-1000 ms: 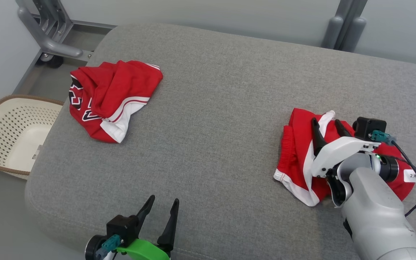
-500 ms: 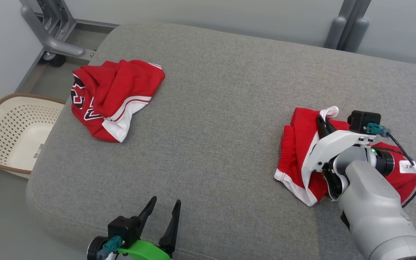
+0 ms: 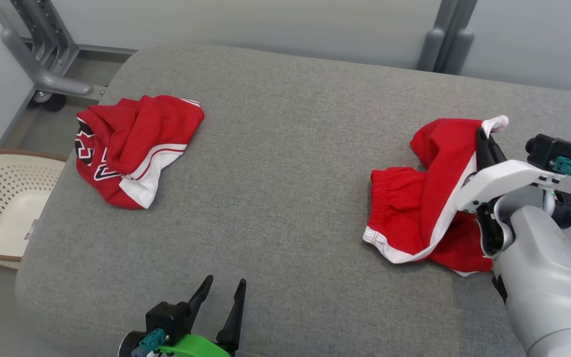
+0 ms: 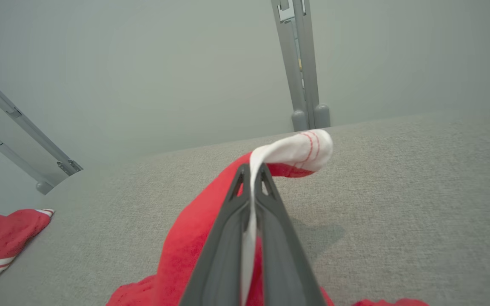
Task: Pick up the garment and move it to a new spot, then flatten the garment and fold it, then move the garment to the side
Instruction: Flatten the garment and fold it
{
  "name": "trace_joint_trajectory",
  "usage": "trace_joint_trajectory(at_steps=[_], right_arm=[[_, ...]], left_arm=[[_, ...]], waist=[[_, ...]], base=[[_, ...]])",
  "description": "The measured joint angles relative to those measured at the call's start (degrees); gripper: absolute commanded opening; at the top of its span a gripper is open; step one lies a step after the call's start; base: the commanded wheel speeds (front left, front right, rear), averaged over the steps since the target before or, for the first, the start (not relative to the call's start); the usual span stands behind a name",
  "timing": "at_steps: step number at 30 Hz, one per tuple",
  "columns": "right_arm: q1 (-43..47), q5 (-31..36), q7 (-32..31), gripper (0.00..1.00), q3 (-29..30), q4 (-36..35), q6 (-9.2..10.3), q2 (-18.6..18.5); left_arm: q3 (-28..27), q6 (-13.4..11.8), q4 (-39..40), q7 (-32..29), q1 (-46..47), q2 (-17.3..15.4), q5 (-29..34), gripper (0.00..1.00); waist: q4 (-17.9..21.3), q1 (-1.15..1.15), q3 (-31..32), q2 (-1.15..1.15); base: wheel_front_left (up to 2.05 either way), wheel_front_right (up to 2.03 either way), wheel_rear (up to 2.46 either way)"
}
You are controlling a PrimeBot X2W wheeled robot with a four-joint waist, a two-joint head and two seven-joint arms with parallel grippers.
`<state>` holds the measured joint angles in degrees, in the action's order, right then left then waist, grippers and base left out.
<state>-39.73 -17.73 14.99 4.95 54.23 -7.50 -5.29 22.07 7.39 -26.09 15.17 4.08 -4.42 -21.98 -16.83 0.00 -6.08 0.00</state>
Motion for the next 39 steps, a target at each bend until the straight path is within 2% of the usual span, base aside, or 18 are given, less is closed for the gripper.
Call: trace_joint_trajectory(at_steps=[7, 10, 13, 14, 15, 20, 25, 30, 39], right_arm=[[2.98, 0.64, 0.0, 0.0, 5.95, -2.23, 0.0, -3.43], [4.95, 3.23, 0.0, 0.0, 10.68, -0.71, 0.01, -5.86], [6.13, 5.57, 0.01, 0.0, 13.58, 1.31, 0.01, -6.49], [6.52, 6.26, 0.01, 0.34, 14.49, 1.92, 0.0, -6.44], [6.8, 7.25, 0.01, 1.0, 15.38, 2.47, 0.01, -6.34], [7.87, 10.96, 0.01, 1.0, 18.84, 2.88, 0.0, -5.03], [10.96, 12.72, 0.04, 1.0, 21.46, -0.53, 0.0, -2.92], [14.62, 12.43, 0.04, 1.0, 21.18, -7.0, 0.0, -0.48], [20.62, 10.62, 0.05, 1.0, 15.91, -19.18, 0.0, 1.83]], left_arm=[[0.1, 0.0, 0.07, 0.0, -0.28, 0.16, -0.04, 1.0], [0.08, 0.0, -0.03, 0.0, -0.28, 0.31, -0.18, 1.0], [0.16, 0.0, -0.16, 0.0, -0.28, 0.4, -0.2, 1.0], [0.2, 0.0, -0.19, 0.0, -0.26, 0.4, -0.25, 1.0], [0.21, 0.0, -0.2, 0.0, -0.26, 0.4, -0.26, 1.0], [0.23, 0.0, -0.25, 0.0, -0.12, 0.23, -0.43, 1.0], [0.46, 0.0, 0.46, 0.0, 0.34, 0.25, -1.05, 1.0], [1.59, 0.0, 2.01, 0.0, 2.31, 0.26, -1.23, 1.0], [5.17, 0.0, 1.57, 0.01, 8.7, 0.36, -1.18, 1.0]], waist=[[3.33, 0.0, 1.33, 0.0], [5.68, 0.0, 1.99, 0.0], [7.16, 0.0, 2.26, 0.0], [7.57, 0.0, 2.31, 0.0], [7.95, 0.0, 2.33, 0.0], [9.21, 0.0, 2.09, 0.0], [10.42, 0.0, 2.14, 0.0], [12.66, 0.0, 2.26, 0.0], [18.63, 0.0, 1.33, 0.0]], base=[[0.0, 0.0, 0.0], [0.0, 0.0, 0.0], [0.0, 0.0, 0.0], [0.0, 0.0, 0.0], [0.0, 0.0, 0.0], [0.0, 0.0, 0.0], [0.0, 0.0, 0.0], [0.0, 0.0, 0.0], [0.0, 0.0, 0.0]])
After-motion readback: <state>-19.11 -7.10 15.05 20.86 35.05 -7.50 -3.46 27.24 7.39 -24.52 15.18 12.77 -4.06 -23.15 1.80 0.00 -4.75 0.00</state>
